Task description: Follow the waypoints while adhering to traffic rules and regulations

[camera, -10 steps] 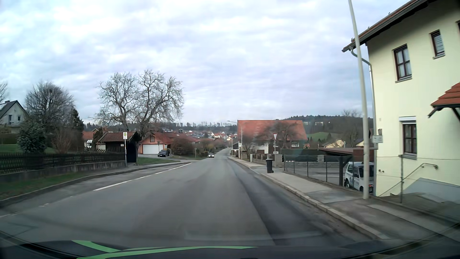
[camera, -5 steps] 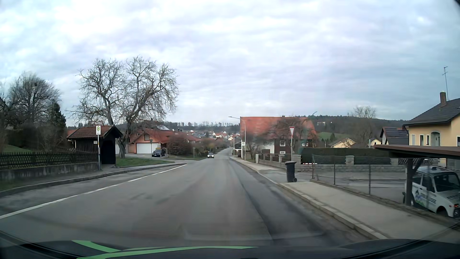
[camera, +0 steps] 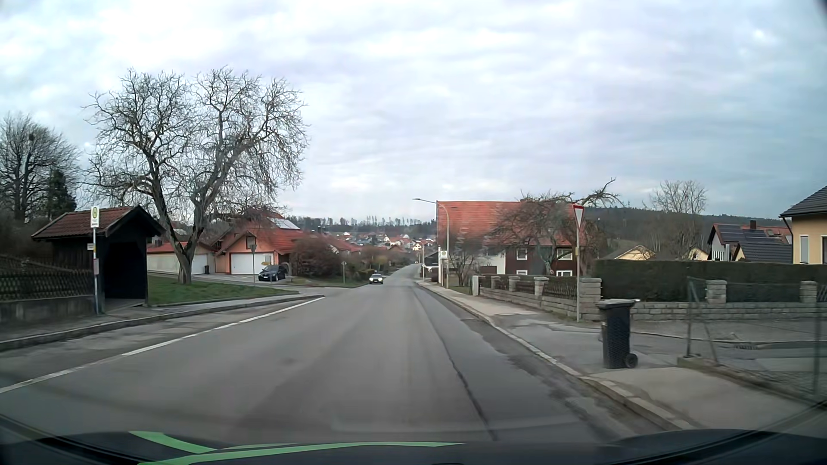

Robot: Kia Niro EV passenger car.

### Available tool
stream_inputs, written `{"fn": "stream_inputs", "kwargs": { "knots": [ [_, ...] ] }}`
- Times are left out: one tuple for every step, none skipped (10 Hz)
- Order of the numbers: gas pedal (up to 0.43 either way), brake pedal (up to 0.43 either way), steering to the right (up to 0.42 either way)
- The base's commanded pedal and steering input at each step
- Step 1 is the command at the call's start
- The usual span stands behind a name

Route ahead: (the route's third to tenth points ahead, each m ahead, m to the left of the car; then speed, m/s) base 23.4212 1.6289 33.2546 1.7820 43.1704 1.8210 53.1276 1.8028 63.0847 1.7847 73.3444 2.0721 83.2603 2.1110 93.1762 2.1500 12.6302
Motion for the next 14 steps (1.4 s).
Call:
{"fn": "stream_inputs", "kwargs": {
  "knots": [
    [0.000, 0.000, -0.003],
    [0.000, 0.000, -0.003],
    [0.000, 0.000, -0.003],
    [0.000, 0.000, -0.003],
    [0.000, 0.000, -0.003],
    [0.000, 0.000, -0.003],
    [0.000, 0.000, -0.003],
    [0.000, 0.000, -0.003],
    [0.000, 0.000, -0.003],
    [0.000, 0.000, -0.003],
    [0.000, 0.000, -0.002],
    [0.000, 0.000, -0.003],
    [0.000, 0.000, -0.002],
    [0.000, 0.000, -0.002]
  ]
}}
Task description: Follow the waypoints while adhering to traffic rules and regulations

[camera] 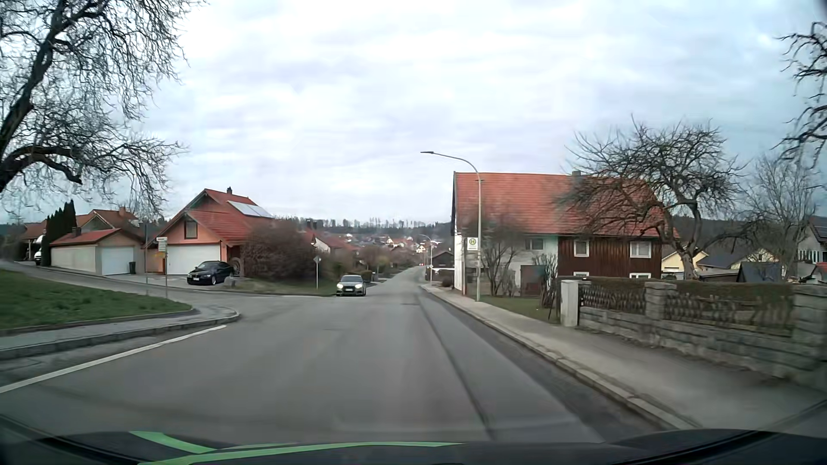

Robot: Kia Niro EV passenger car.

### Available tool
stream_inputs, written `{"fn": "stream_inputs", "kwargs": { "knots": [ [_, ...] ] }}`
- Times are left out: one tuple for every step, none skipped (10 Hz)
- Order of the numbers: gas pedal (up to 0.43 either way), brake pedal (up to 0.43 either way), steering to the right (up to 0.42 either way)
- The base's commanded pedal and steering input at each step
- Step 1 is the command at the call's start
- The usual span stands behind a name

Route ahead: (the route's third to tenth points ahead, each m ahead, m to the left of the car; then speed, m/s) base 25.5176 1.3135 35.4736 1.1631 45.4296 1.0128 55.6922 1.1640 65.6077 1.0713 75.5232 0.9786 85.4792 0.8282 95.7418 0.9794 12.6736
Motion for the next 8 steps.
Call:
{"fn": "stream_inputs", "kwargs": {
  "knots": [
    [0.000, 0.000, -0.002],
    [0.000, 0.000, -0.002],
    [0.000, 0.000, -0.003],
    [0.000, 0.000, -0.003],
    [0.000, 0.000, -0.002],
    [0.000, 0.000, -0.002],
    [0.000, 0.000, -0.003],
    [0.000, 0.000, -0.002]
  ]
}}
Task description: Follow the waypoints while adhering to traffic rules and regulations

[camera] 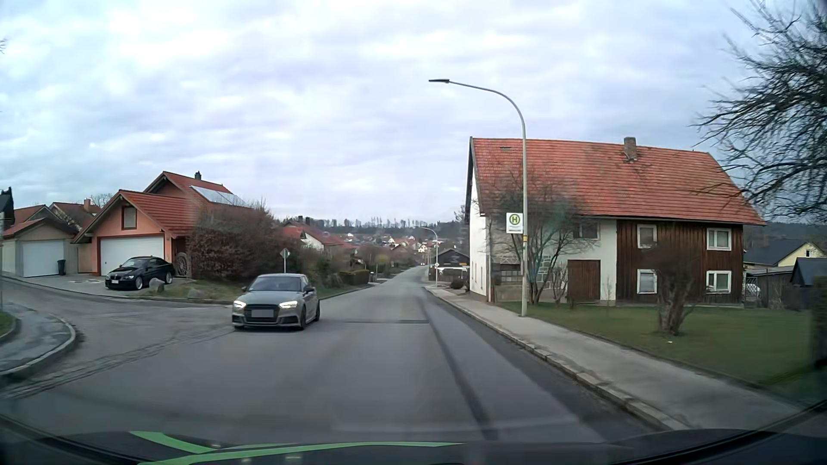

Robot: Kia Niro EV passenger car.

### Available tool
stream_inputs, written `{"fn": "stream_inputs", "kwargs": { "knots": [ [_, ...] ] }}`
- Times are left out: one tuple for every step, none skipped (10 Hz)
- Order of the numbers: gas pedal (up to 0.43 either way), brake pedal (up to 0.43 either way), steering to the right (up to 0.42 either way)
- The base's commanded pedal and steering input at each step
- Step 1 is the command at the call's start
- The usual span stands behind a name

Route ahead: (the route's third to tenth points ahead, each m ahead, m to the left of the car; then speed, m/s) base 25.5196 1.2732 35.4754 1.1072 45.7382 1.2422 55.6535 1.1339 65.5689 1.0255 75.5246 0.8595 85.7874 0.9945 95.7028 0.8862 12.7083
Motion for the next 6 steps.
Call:
{"fn": "stream_inputs", "kwargs": {
  "knots": [
    [0.000, 0.000, -0.003],
    [0.000, 0.000, -0.004],
    [0.000, 0.000, -0.004],
    [0.000, 0.000, -0.004],
    [0.000, 0.000, -0.004],
    [0.000, 0.000, -0.004]
  ]
}}
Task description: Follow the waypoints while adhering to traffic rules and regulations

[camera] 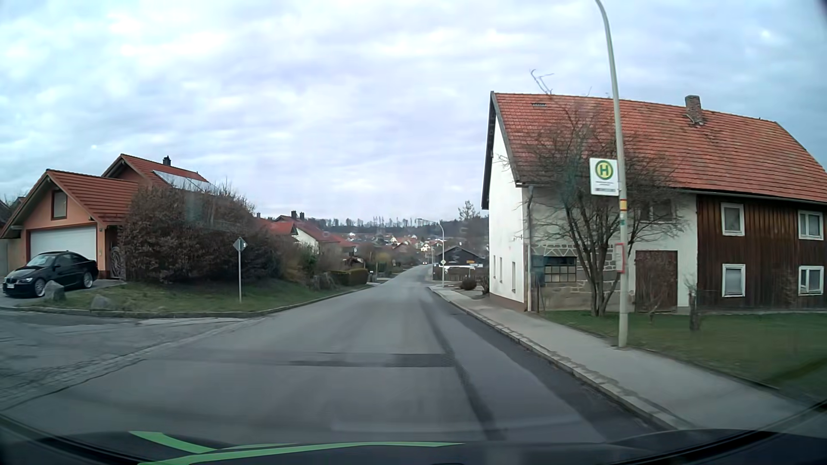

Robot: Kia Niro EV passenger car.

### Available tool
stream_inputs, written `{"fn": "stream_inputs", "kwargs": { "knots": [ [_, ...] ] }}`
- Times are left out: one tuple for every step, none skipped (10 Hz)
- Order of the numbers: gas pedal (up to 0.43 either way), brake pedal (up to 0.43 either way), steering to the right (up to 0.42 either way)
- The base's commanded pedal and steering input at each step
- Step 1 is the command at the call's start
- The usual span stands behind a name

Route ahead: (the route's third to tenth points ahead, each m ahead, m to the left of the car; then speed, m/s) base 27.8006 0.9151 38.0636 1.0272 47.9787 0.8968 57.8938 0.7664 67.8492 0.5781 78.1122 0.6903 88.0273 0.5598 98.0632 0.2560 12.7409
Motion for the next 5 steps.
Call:
{"fn": "stream_inputs", "kwargs": {
  "knots": [
    [0.000, 0.000, -0.004],
    [0.000, 0.000, -0.003],
    [0.000, 0.000, -0.003],
    [0.000, 0.000, -0.003],
    [0.000, 0.000, -0.003]
  ]
}}
